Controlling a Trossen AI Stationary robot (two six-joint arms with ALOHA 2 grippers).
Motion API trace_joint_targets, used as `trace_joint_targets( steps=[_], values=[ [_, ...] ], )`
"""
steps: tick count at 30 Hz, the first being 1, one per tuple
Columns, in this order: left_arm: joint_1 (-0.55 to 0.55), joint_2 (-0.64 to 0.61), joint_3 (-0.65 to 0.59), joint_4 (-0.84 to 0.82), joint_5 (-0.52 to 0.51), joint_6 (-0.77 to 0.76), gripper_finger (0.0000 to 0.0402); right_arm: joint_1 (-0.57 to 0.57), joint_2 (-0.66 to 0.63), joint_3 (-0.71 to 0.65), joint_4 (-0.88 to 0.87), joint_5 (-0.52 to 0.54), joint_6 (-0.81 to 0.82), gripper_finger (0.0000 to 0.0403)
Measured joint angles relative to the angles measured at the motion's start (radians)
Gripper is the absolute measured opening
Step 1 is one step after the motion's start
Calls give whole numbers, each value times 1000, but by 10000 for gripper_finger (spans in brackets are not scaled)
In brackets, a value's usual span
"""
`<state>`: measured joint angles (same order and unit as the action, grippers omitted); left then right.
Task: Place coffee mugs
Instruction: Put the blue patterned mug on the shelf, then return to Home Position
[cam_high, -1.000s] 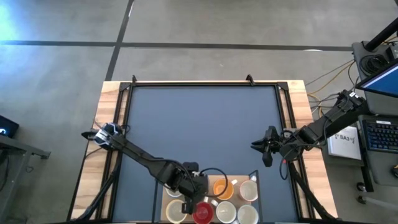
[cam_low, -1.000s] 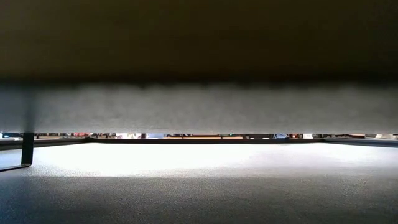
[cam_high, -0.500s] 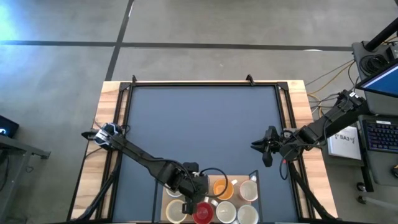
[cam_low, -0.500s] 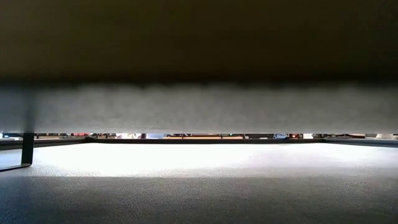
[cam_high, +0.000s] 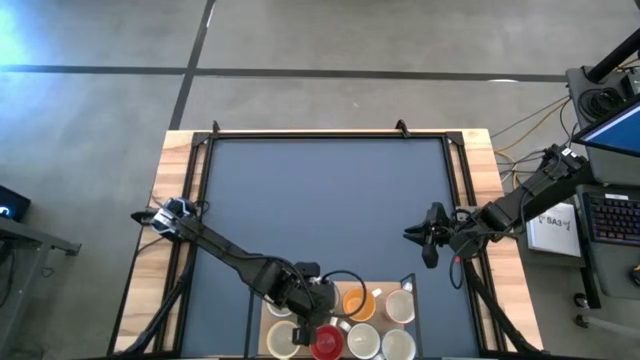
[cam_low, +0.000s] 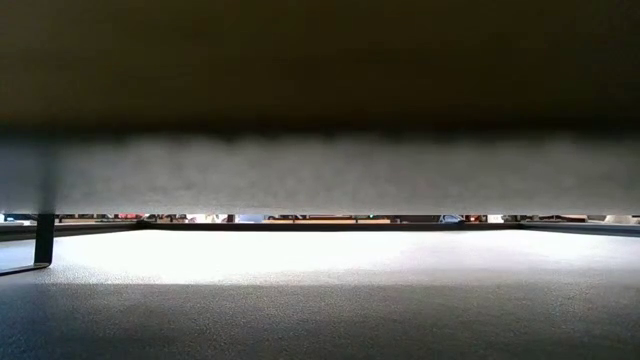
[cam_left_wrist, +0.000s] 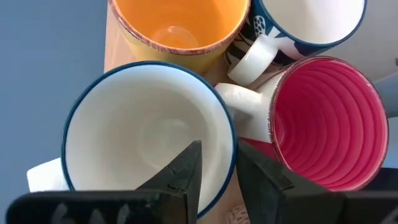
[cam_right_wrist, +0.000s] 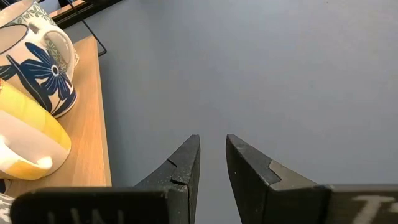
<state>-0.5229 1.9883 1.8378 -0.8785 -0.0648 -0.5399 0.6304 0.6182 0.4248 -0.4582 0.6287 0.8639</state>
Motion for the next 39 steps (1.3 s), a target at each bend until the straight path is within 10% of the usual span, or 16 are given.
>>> trace_joint_targets(
  steps=[30, 39],
  values=[
    [24, -157, -1, -183, -104, 70, 78, 0, 0, 0, 0, 0, 0, 68],
    [58, -385, -235, -168, -206, 114, 78, 0, 0, 0, 0, 0, 0, 68]
  ],
)
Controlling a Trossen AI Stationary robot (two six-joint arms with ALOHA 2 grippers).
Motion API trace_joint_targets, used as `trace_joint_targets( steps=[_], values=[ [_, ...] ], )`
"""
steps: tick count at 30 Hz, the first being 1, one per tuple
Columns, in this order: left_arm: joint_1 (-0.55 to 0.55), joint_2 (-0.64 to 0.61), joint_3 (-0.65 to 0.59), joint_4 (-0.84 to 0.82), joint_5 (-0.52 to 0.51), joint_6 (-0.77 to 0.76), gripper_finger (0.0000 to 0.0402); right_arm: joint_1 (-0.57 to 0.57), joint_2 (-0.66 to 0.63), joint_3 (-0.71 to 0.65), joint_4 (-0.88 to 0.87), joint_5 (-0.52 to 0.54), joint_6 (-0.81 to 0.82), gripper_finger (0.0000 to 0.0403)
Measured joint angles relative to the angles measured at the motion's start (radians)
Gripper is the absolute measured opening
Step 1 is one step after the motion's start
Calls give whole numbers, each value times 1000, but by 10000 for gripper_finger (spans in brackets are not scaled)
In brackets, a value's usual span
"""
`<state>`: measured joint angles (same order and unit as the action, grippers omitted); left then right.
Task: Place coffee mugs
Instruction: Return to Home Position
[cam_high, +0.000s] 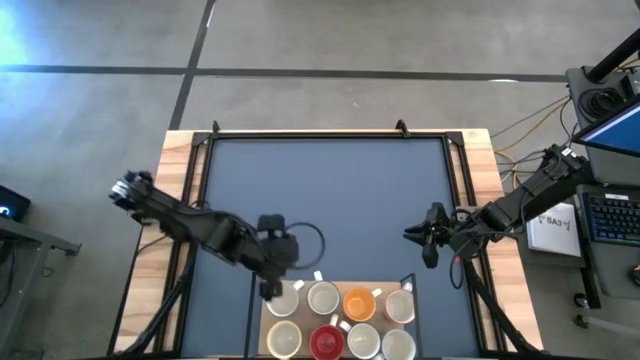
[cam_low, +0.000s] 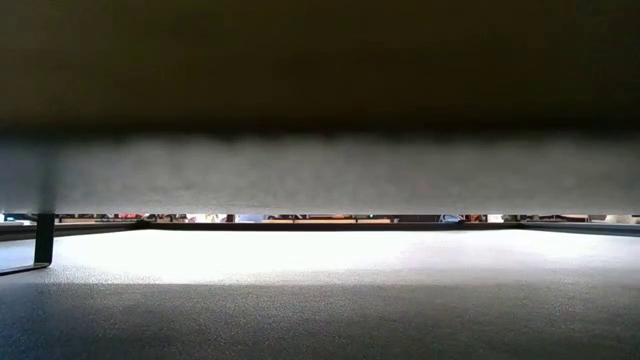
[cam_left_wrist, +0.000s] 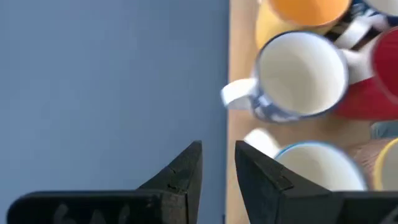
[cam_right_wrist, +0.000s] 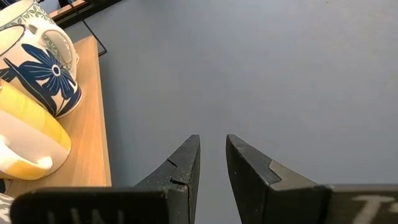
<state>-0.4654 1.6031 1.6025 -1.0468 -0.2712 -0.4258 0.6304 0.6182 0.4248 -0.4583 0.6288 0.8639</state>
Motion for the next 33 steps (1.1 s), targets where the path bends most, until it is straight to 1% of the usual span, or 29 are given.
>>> trace_joint_targets(
  steps=[6, 11, 14, 20, 26, 33],
  values=[
    [49, -267, -339, 185, 0, 23, 78, 0, 0, 0, 0, 0, 0, 68],
    [124, -513, -601, 325, 0, 47, 78, 0, 0, 0, 0, 0, 0, 68],
    [186, -653, -724, 394, 0, 96, 78, 0, 0, 0, 0, 0, 0, 68],
    [328, -897, -942, 538, 0, 255, 78, 0, 0, 0, 0, 0, 0, 68],
    [454, -1066, -1114, 711, 1, 391, 78, 0, 0, 0, 0, 0, 0, 68],
    [576, -1177, -1292, 908, 74, 398, 78, 0, 0, 0, 0, 0, 0, 68]
  ],
)
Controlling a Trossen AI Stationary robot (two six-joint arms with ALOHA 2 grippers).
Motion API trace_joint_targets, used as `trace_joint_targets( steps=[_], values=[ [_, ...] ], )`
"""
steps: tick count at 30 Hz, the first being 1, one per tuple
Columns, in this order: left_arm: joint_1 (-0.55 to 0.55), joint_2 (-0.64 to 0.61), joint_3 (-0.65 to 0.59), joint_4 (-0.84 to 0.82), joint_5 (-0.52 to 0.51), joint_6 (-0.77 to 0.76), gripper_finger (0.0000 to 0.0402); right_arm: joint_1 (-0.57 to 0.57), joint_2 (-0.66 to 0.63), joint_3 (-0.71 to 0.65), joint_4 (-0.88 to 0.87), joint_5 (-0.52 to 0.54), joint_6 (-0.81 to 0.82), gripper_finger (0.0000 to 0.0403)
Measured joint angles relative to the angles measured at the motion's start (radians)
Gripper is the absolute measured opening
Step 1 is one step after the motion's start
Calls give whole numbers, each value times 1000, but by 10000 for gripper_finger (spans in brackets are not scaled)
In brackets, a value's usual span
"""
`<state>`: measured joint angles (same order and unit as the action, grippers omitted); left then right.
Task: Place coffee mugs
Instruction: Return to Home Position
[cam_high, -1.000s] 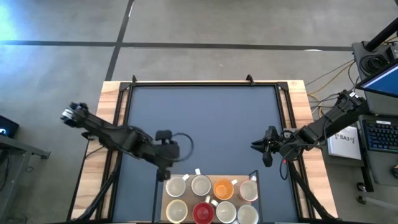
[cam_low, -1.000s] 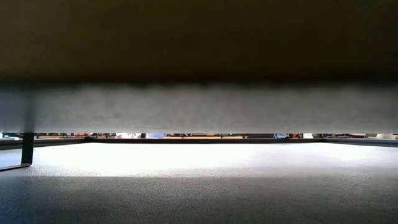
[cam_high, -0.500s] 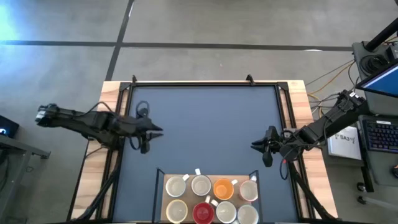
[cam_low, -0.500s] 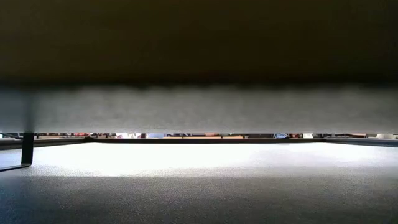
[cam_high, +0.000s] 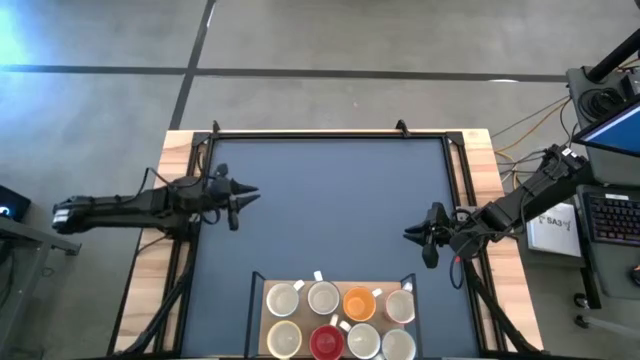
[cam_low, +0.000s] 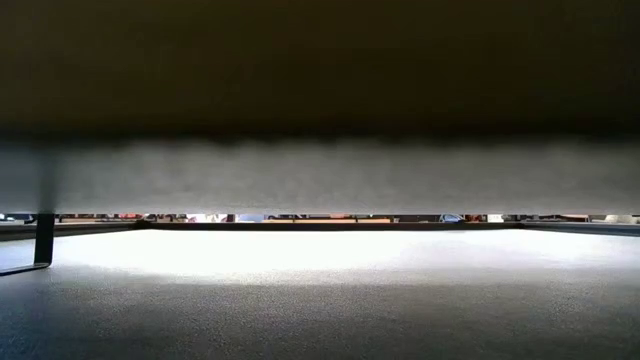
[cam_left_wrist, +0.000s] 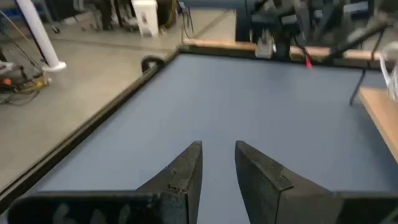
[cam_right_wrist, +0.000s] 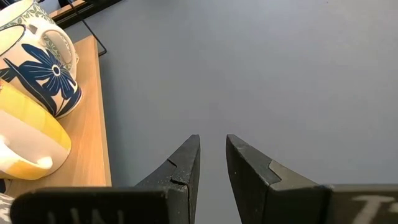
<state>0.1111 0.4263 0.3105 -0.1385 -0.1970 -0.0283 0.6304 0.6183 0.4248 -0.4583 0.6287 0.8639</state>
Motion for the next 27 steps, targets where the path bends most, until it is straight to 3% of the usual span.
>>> trace_joint_targets(
  steps=[16, 27],
  values=[
    [64, -89, -299, 498, 5, -15, 78, 0, 0, 0, 0, 0, 0, 68],
    [62, -88, -295, 433, 5, -69, 78, 0, 0, 0, 0, 0, 0, 68]
  ],
)
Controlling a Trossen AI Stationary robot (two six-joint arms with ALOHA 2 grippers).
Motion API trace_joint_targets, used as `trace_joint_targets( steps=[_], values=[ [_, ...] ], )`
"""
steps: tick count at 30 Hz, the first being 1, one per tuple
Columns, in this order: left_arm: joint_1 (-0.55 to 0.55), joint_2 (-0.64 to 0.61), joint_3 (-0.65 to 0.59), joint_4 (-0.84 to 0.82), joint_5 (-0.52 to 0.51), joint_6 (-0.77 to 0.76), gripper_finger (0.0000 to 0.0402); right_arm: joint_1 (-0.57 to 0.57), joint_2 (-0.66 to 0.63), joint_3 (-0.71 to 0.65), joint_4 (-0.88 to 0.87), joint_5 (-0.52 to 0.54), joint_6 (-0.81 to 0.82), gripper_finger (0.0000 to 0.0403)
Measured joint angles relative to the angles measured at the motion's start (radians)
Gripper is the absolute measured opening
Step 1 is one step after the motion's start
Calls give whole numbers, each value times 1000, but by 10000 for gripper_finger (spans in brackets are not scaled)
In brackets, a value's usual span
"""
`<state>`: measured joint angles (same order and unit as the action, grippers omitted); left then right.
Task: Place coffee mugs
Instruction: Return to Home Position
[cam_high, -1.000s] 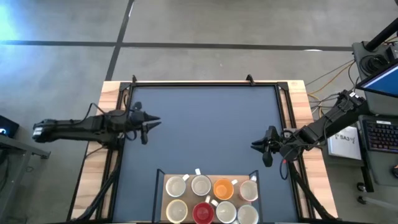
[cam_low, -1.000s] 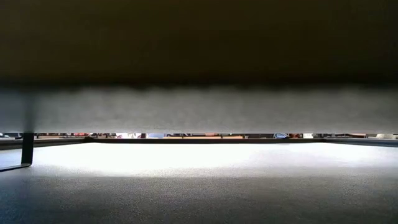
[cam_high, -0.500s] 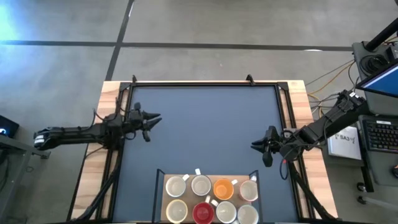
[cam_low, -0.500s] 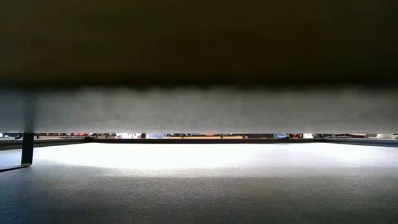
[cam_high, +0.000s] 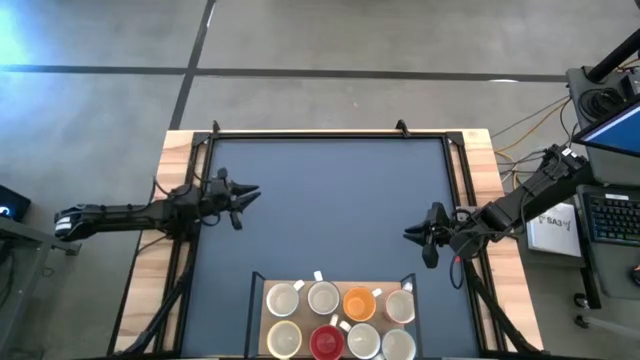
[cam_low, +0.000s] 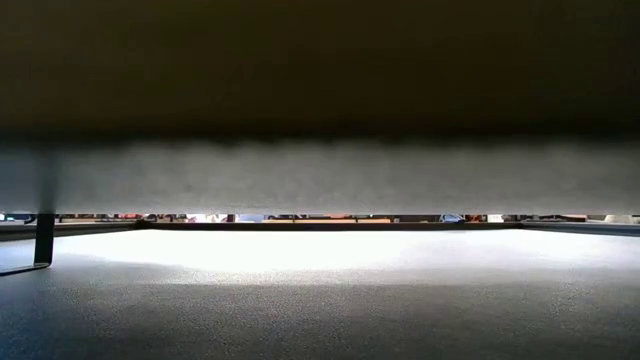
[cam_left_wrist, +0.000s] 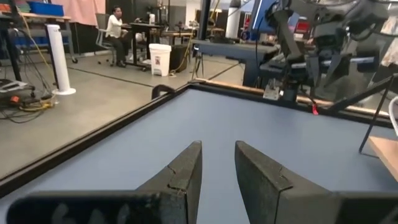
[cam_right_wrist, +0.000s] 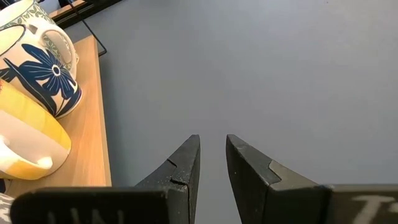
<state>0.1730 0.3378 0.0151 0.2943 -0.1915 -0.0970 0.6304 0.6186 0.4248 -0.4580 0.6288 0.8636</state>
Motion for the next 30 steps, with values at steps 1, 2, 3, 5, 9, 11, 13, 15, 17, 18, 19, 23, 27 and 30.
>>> trace_joint_targets(
  steps=[1, 2, 3, 5, 9, 11, 13, 15, 17, 18, 19, 23, 27, 30],
  values=[
    [0, 0, 0, 3, 0, -2, 78, 0, 0, 0, 0, 0, 0, 68],
    [0, -1, 1, 4, 0, -4, 78, 0, 0, 0, 0, 0, 0, 68],
    [0, 0, 3, 4, 0, -5, 78, 0, 0, 0, 0, 0, 0, 68],
    [0, 1, 5, 4, 0, -5, 78, 0, 0, 0, 0, 0, 0, 68],
    [0, -4, 6, 4, 0, -5, 78, 0, 0, 0, 0, 0, 0, 68],
    [0, -7, 6, 5, 0, -5, 78, 0, 0, 0, 0, 0, 0, 68],
    [0, -11, 6, 4, 0, -5, 78, 0, 0, 0, 0, 0, 0, 68],
    [0, -12, 6, 5, 0, -5, 78, 0, 0, 0, 0, 0, 0, 68],
    [0, -22, 6, 0, 0, -6, 78, 0, 0, 0, 0, 0, 0, 68],
    [0, -30, 6, -7, 0, -6, 78, 0, 0, 0, 0, 0, 0, 68],
    [0, -39, 6, -11, 0, -6, 78, 0, 0, 0, 0, 0, 0, 68],
    [0, -103, 6, -61, 0, -6, 78, 0, 0, 0, 0, 0, 0, 68],
    [0, -183, 6, -135, 0, -6, 78, 0, 0, 0, 0, 0, 0, 68],
    [0, -229, 6, -182, 0, -7, 78, 0, 0, 0, 0, 0, 0, 68]
  ],
)
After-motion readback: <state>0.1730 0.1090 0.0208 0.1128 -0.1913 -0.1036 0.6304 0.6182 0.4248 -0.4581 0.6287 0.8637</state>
